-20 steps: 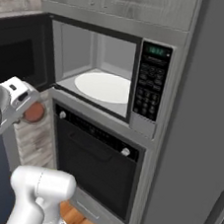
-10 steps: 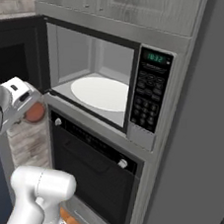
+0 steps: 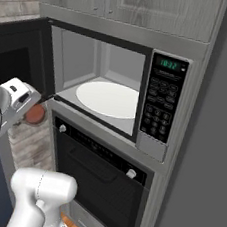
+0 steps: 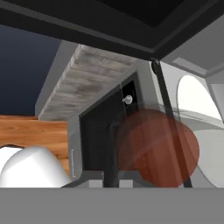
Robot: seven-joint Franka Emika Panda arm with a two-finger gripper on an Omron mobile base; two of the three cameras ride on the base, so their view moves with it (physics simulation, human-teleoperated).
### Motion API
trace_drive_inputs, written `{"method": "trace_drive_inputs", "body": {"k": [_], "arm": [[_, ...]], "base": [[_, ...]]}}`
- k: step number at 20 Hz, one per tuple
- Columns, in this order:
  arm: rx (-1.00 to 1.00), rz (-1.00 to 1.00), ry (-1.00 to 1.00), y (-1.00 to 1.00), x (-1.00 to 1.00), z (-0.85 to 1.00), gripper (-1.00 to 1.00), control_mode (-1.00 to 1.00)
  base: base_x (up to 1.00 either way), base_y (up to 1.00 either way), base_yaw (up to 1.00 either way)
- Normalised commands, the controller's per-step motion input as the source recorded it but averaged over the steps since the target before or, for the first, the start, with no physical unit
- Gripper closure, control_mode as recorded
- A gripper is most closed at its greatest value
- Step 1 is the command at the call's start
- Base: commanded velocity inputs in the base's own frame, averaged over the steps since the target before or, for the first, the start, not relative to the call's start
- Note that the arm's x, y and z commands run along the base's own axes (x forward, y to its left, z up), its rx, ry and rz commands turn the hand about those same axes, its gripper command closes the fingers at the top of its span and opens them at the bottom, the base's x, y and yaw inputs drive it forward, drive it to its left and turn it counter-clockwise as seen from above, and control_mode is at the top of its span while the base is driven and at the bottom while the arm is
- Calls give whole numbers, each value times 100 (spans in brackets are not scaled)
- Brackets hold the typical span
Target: Place the microwavable item in the microwave. Then, close the microwave door and press the start button.
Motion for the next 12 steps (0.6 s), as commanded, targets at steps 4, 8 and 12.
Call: {"method": "trace_drive_inputs", "body": {"k": [4,8,12], "arm": [[0,6,10,-5,24,-9,100,-100],[-6,2,-7,-49,2,0,100,-100],[-21,0,-10,-41,0,23,100,-100]], "base": [[15,0,2],[0,0,0],[0,0,0]]}}
